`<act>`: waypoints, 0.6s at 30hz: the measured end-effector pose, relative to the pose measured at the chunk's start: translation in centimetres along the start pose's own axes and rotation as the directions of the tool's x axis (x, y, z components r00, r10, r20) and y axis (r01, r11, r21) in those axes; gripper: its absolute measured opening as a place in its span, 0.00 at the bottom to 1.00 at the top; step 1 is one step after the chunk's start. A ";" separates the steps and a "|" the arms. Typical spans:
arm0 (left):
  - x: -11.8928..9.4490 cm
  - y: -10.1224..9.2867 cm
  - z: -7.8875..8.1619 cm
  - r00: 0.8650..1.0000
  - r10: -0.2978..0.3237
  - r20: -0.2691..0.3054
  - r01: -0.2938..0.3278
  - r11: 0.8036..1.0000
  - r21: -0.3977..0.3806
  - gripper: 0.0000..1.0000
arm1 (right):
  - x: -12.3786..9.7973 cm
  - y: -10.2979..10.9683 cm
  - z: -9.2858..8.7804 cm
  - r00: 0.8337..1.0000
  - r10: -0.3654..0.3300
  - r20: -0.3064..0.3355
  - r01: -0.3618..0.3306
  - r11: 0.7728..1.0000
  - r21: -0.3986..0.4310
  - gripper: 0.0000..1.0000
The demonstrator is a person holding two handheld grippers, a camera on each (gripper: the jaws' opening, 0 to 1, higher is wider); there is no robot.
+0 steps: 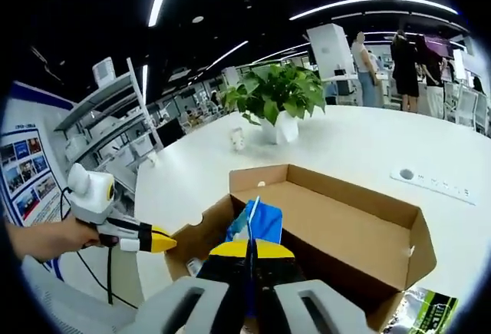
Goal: Operate the shoe box by opening the lid, removing the specified soft item, and placing it in the target area until the item is outside and the box remains undamaged.
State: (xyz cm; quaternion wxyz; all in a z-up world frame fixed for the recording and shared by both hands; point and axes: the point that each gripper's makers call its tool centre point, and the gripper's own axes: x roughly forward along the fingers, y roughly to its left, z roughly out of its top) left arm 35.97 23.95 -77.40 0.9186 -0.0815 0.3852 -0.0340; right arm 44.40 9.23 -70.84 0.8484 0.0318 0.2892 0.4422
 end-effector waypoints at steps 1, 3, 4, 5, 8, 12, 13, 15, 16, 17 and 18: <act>0.0 0.0 0.0 1.000 0.000 0.000 0.000 1.000 -0.001 0.03 | -0.1 0.0 0.1 1.000 0.000 0.000 0.000 1.000 0.000 0.00; 0.0 0.0 0.0 1.000 -0.001 0.001 0.001 1.000 -0.002 0.03 | -0.2 0.0 0.2 1.000 0.005 0.003 -0.005 1.000 0.031 0.00; 0.0 0.0 0.0 1.000 0.000 0.001 0.000 1.000 -0.002 0.03 | -0.2 -0.1 0.3 1.000 0.002 0.003 -0.002 0.999 0.036 0.00; 0.0 0.0 0.0 1.000 0.000 0.001 0.000 1.000 -0.002 0.03 | -0.3 -0.1 0.3 1.000 0.000 0.002 0.000 0.999 0.035 0.00; 0.0 0.0 0.0 1.000 -0.001 0.002 0.001 1.000 -0.004 0.03 | -0.5 -0.1 0.5 1.000 0.003 0.006 -0.003 0.999 0.041 0.00; 0.0 0.0 -0.1 1.000 -0.002 0.003 0.002 1.000 -0.007 0.03 | -0.7 0.1 0.8 1.000 0.006 0.010 -0.007 0.999 0.043 0.00; 0.0 0.0 -0.1 1.000 -0.002 0.005 0.002 1.000 -0.010 0.03 | -0.8 0.1 0.9 1.000 0.006 0.011 -0.007 0.999 0.041 0.00; 0.0 0.0 -0.1 1.000 -0.002 0.004 0.002 1.000 -0.008 0.03 | -0.9 0.2 1.1 1.000 0.011 0.014 -0.011 0.999 0.035 0.00; 0.0 0.0 -0.1 1.000 -0.002 0.004 0.002 1.000 -0.009 0.03 | -1.0 0.3 1.3 1.000 0.011 0.017 -0.012 0.999 0.036 0.00; 0.0 0.0 -0.1 1.000 -0.002 0.003 0.002 1.000 -0.009 0.03 | -1.1 0.4 1.4 1.000 0.011 0.019 -0.012 0.999 0.034 0.00; 0.0 0.0 0.0 1.000 -0.002 0.003 0.002 1.000 -0.009 0.03 | -1.1 0.4 1.5 1.000 0.014 0.020 -0.015 0.999 0.035 0.00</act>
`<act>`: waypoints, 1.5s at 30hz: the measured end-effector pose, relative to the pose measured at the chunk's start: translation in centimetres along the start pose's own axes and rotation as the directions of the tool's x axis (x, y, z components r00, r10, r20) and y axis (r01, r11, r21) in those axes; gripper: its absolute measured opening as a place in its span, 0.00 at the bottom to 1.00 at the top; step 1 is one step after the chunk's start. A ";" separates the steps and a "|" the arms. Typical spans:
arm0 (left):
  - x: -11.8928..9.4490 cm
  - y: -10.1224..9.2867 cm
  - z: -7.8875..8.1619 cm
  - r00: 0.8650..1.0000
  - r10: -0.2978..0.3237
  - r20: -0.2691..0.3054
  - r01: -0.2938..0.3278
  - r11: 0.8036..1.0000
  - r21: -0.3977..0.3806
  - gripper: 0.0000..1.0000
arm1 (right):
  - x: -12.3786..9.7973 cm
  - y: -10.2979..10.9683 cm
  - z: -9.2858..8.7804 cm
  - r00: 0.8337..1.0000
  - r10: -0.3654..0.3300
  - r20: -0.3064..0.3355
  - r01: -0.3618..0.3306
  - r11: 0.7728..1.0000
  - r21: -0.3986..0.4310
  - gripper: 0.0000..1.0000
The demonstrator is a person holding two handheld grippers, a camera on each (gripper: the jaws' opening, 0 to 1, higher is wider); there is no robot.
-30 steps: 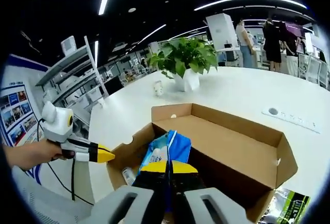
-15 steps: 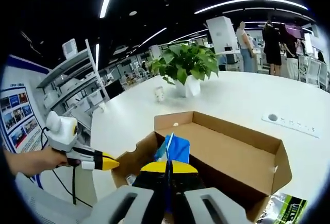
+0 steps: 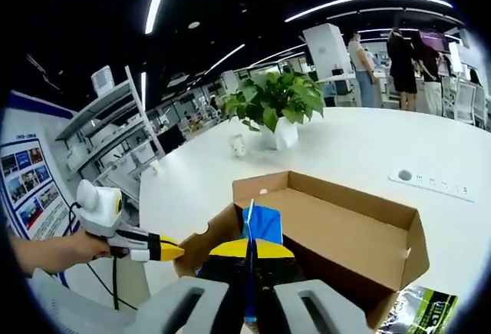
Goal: Operate the shoe box by opening the lid, removing the specified soft item, and placing it in the target area until the item is outside and the box remains undamaged.
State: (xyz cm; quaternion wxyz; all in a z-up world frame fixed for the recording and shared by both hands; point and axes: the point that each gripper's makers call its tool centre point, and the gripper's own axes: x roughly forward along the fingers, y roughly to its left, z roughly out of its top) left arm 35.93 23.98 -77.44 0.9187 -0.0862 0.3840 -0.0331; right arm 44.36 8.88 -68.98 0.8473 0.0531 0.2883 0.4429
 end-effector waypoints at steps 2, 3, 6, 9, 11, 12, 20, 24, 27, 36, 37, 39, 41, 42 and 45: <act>0.0 0.0 0.0 1.000 0.000 -0.001 0.000 1.000 0.000 0.03 | -0.1 0.1 0.2 1.000 0.001 0.003 -0.001 1.000 -0.002 0.00; 0.0 0.0 0.0 1.000 0.001 -0.001 -0.001 1.000 -0.001 0.03 | -0.1 0.1 0.2 1.000 0.002 0.003 -0.002 1.000 0.000 0.00; 0.0 0.0 0.0 1.000 0.005 0.002 -0.005 1.000 -0.002 0.03 | -0.3 0.2 0.5 1.000 0.003 0.010 -0.003 1.000 -0.003 0.00; 0.0 0.1 0.0 1.000 0.009 -0.003 -0.009 1.000 -0.014 0.03 | -0.6 0.0 0.7 1.000 -0.001 0.012 0.001 1.000 -0.008 0.00; 0.0 0.1 0.0 1.000 0.010 -0.008 -0.011 1.000 -0.017 0.02 | -1.0 0.0 1.0 1.000 -0.004 0.013 0.004 1.000 -0.009 0.00; 0.0 0.1 0.0 1.000 0.011 -0.009 -0.011 1.000 -0.017 0.02 | -1.2 -0.1 1.2 1.000 -0.004 0.016 0.005 1.000 -0.008 0.00; 0.0 0.1 -0.1 1.000 0.016 -0.008 -0.016 1.000 -0.024 0.02 | -2.6 -0.3 2.5 0.999 -0.012 0.045 0.012 1.000 -0.007 0.00; -0.1 0.0 -0.1 1.000 0.016 -0.009 -0.016 0.999 -0.030 0.02 | -3.3 -0.5 3.2 0.998 -0.018 0.056 0.018 1.000 -0.008 0.00; -0.1 0.0 -0.1 1.000 0.016 -0.009 -0.017 0.999 -0.035 0.02 | -3.9 -0.6 3.7 0.998 -0.022 0.064 0.022 1.000 -0.010 0.00; -0.1 0.2 0.0 1.000 0.027 -0.009 -0.028 0.999 -0.037 0.02 | -6.0 -0.7 5.7 0.994 -0.029 0.104 0.030 1.000 -0.007 0.00; -0.2 0.3 0.0 1.000 0.028 -0.009 -0.029 0.999 -0.041 0.02 | -6.3 -0.7 6.0 0.993 -0.032 0.109 0.034 0.999 -0.009 0.00; -0.2 0.4 0.0 1.000 0.028 -0.008 -0.028 0.998 -0.055 0.02 | -6.9 -0.8 6.6 0.992 -0.035 0.118 0.035 0.999 -0.006 0.00; -0.2 0.4 0.0 1.000 0.028 -0.008 -0.029 0.998 -0.058 0.02 | -7.5 -1.0 7.0 0.991 -0.040 0.125 0.041 0.999 -0.009 0.00; -0.2 0.4 0.0 1.000 0.028 -0.008 -0.029 0.998 -0.058 0.02 | -7.9 -1.2 7.4 0.991 -0.043 0.130 0.045 0.999 -0.011 0.00; -0.2 0.5 0.1 1.000 0.030 -0.006 -0.030 0.998 -0.061 0.02 | -8.9 -1.7 8.3 0.988 -0.055 0.147 0.057 0.998 -0.012 0.00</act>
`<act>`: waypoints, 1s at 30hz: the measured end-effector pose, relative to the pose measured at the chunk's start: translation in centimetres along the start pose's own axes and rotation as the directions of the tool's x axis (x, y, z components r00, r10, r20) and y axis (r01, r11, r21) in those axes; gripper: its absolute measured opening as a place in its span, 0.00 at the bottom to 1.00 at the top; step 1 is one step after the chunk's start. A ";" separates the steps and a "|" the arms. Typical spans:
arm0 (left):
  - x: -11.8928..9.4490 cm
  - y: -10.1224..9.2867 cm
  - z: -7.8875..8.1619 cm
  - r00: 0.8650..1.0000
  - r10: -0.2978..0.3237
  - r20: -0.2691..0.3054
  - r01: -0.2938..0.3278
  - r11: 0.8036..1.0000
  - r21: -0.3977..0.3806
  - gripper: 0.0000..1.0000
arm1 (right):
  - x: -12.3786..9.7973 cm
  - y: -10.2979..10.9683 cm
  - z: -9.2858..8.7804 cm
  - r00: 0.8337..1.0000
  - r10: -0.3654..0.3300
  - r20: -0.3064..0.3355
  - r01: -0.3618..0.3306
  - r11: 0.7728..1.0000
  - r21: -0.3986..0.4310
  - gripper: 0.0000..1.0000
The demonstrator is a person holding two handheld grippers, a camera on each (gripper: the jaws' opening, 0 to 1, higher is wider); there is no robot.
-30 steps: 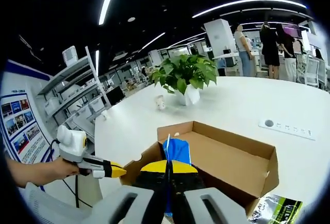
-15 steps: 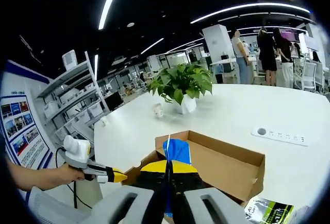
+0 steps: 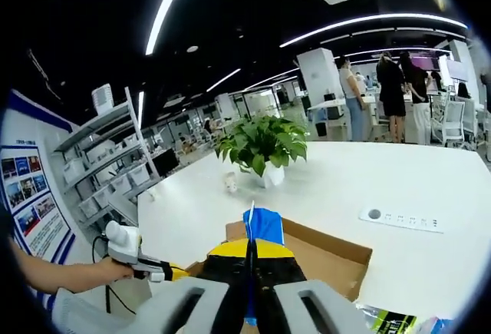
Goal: Operate the shoe box by opening the lid, removing the specified soft item, and placing it in the target area until the item is outside and the box remains undamaged.
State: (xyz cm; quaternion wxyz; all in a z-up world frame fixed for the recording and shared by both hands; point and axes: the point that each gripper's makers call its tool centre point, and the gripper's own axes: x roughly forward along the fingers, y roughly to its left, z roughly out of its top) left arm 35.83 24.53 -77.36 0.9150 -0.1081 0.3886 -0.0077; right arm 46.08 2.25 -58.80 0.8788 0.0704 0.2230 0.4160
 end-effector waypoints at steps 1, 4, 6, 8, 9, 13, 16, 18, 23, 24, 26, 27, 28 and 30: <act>0.0 0.0 0.0 1.000 0.001 0.001 -0.001 1.000 -0.002 0.02 | -0.4 -0.2 0.4 1.000 -0.005 0.008 0.005 1.000 0.000 0.00; 0.0 0.2 0.1 1.000 0.005 0.005 -0.005 1.000 -0.005 0.02 | -1.2 -0.5 1.1 1.000 -0.016 0.023 0.016 1.000 0.001 0.00; 0.0 0.3 0.1 1.000 0.006 0.006 -0.006 1.000 -0.009 0.02 | -1.8 -0.7 1.4 0.999 -0.026 0.030 0.026 1.000 -0.003 0.00; 0.0 0.3 0.1 1.000 0.008 0.006 -0.008 1.000 -0.012 0.02 | -2.3 -1.0 1.6 0.999 -0.035 0.037 0.036 0.999 0.000 0.00; 0.0 0.4 0.1 1.000 0.008 0.007 -0.008 1.000 -0.013 0.02 | -2.4 -1.0 1.6 0.999 -0.037 0.038 0.037 0.999 0.000 0.00; 0.0 0.5 0.2 1.000 0.010 0.008 -0.010 1.000 -0.016 0.02 | -3.3 -1.6 2.0 0.997 -0.054 0.046 0.054 0.999 0.002 0.00; 0.0 0.6 0.2 1.000 0.013 0.009 -0.013 1.000 -0.019 0.02 | -3.9 -2.0 2.3 0.996 -0.067 0.055 0.067 0.998 0.002 0.00; 0.0 0.7 0.2 1.000 0.016 0.010 -0.016 1.000 -0.017 0.02 | -4.3 -2.2 2.5 0.995 -0.074 0.060 0.074 0.997 0.003 0.00; -0.1 0.9 0.2 1.000 0.019 0.013 -0.018 1.000 -0.024 0.02 | -5.3 -3.0 2.8 0.993 -0.095 0.072 0.094 0.996 0.006 0.00; -0.1 0.9 0.2 1.000 0.019 0.013 -0.019 1.000 -0.024 0.02 | -5.5 -3.2 2.8 0.992 -0.101 0.073 0.101 0.995 0.008 0.00; -0.1 1.0 0.2 1.000 0.019 0.014 -0.019 0.999 -0.026 0.02 | -5.9 -3.7 2.9 0.991 -0.111 0.077 0.111 0.994 0.014 0.00; -0.1 1.0 0.2 1.000 0.020 0.014 -0.020 0.999 -0.027 0.02 | -6.1 -3.9 2.9 0.990 -0.116 0.080 0.115 0.993 0.016 0.00; -0.2 1.1 0.2 1.000 0.021 0.014 -0.020 0.999 -0.028 0.02 | -6.4 -4.2 2.9 0.989 -0.123 0.082 0.122 0.992 0.018 0.00; -0.2 1.2 0.2 1.000 0.023 0.016 -0.022 0.999 -0.034 0.02 | -6.7 -4.6 2.9 0.988 -0.131 0.084 0.129 0.991 0.023 0.00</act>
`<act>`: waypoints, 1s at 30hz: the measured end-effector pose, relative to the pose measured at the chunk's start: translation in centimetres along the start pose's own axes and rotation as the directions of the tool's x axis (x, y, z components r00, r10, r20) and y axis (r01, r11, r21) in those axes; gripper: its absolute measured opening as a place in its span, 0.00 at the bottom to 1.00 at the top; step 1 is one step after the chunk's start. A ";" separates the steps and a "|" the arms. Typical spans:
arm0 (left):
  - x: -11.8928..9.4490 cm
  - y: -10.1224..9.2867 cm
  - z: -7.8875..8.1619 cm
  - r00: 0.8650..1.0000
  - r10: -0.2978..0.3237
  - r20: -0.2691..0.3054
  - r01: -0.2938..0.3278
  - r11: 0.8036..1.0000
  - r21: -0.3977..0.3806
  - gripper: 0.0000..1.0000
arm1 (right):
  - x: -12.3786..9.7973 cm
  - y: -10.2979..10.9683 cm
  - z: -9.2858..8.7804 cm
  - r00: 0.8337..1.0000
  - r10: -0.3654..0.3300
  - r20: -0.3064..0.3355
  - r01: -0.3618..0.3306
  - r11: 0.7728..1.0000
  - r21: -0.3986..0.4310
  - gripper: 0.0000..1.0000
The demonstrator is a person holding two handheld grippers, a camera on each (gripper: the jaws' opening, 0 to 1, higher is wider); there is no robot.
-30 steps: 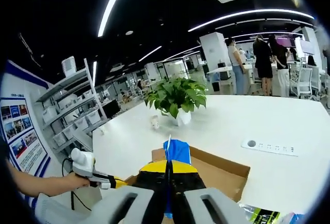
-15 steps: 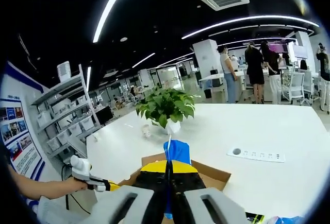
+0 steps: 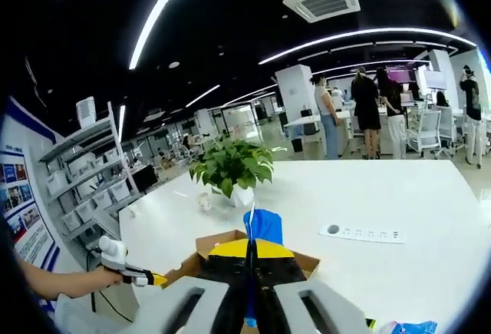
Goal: Operate the shoe box by opening the lid, removing the specified soft item, and placing it in the target area until the item is outside and the box remains undamaged.
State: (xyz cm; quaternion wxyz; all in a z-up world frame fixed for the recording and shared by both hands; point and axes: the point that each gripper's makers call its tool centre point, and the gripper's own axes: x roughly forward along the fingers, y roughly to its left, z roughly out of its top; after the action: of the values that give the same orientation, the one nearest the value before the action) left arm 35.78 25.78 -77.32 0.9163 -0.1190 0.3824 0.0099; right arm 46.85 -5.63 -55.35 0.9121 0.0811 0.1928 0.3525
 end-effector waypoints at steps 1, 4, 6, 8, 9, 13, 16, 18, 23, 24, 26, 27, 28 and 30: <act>0.0 0.0 0.0 1.000 0.001 0.000 -0.001 1.000 -0.002 0.02 | -0.2 -0.2 0.0 1.000 -0.006 0.001 0.006 1.000 -0.002 0.00; 0.0 0.2 0.0 1.000 0.003 0.000 -0.003 1.000 -0.008 0.02 | -0.7 -1.0 -0.2 1.000 -0.021 0.002 0.021 1.000 0.007 0.00; 0.0 0.3 0.0 1.000 0.004 0.000 -0.004 1.000 -0.012 0.02 | -1.0 -1.4 -0.3 1.000 -0.030 0.003 0.030 1.000 0.009 0.00; 0.0 0.4 0.0 1.000 0.005 0.001 -0.005 1.000 -0.019 0.02 | -1.4 -1.9 -0.3 0.999 -0.041 0.006 0.041 0.999 0.015 0.00; -0.1 0.4 0.0 1.000 0.004 0.002 -0.004 1.000 -0.020 0.02 | -1.6 -2.2 -0.3 0.999 -0.045 0.007 0.045 0.999 0.017 0.00; -0.1 0.3 0.0 1.000 0.005 0.002 -0.005 1.000 -0.015 0.02 | -2.4 -3.1 -0.3 0.998 -0.063 0.011 0.062 0.998 0.026 0.00; -0.1 0.3 0.0 1.000 0.006 0.002 -0.006 1.000 -0.013 0.02 | -3.0 -3.6 -0.2 0.997 -0.073 0.016 0.072 0.997 0.032 0.00; -0.1 0.3 0.0 1.000 0.006 0.001 -0.006 1.000 -0.013 0.02 | -3.4 -3.9 -0.1 0.997 -0.079 0.022 0.078 0.996 0.037 0.00; -0.1 0.3 0.0 1.000 0.006 0.002 -0.006 1.000 -0.014 0.02 | -4.2 -4.7 0.2 0.994 -0.098 0.037 0.097 0.994 0.045 0.00; -0.1 0.3 0.0 1.000 0.006 0.003 -0.006 1.000 -0.014 0.02 | -4.2 -4.9 0.1 0.994 -0.101 0.037 0.099 0.994 0.045 0.00; -0.1 0.3 0.0 1.000 0.006 0.003 -0.006 1.000 -0.016 0.02 | -4.3 -5.1 0.0 0.994 -0.105 0.036 0.103 0.994 0.046 0.00; -0.1 0.3 0.0 1.000 0.006 0.004 -0.006 1.000 -0.016 0.02 | -4.3 -5.2 -0.1 0.994 -0.106 0.035 0.105 0.993 0.046 0.00; -0.1 0.3 0.0 1.000 0.006 0.004 -0.006 1.000 -0.017 0.02 | -4.4 -5.3 -0.2 0.993 -0.110 0.032 0.109 0.993 0.046 0.00; -0.1 0.3 0.0 1.000 0.005 0.004 -0.005 1.000 -0.019 0.02 | -4.4 -5.5 -0.5 0.993 -0.115 0.027 0.114 0.992 0.047 0.00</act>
State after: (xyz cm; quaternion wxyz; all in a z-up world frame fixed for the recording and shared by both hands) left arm 35.65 26.04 -77.30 0.9159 -0.1265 0.3807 0.0161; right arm 47.04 -12.65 -56.11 0.9316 0.0959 0.1913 0.2940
